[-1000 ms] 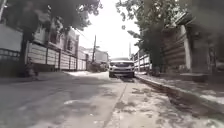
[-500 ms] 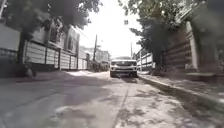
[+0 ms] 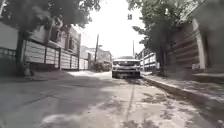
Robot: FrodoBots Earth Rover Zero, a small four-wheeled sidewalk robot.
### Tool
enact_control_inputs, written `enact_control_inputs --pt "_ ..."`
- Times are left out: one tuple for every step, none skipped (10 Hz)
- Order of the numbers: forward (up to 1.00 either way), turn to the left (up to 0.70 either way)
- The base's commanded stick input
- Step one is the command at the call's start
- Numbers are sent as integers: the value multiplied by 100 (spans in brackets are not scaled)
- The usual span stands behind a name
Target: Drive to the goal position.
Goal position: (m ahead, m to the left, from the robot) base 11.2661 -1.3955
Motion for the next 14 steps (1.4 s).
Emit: enact_control_inputs --pt "70 0" --pt "70 0" --pt "70 0" --pt "70 0" --pt "70 0" --pt "70 0" --pt "70 0" --pt "70 0" --pt "70 1" --pt "70 2" --pt "70 2" --pt "70 18" --pt "70 35" --pt "70 35"
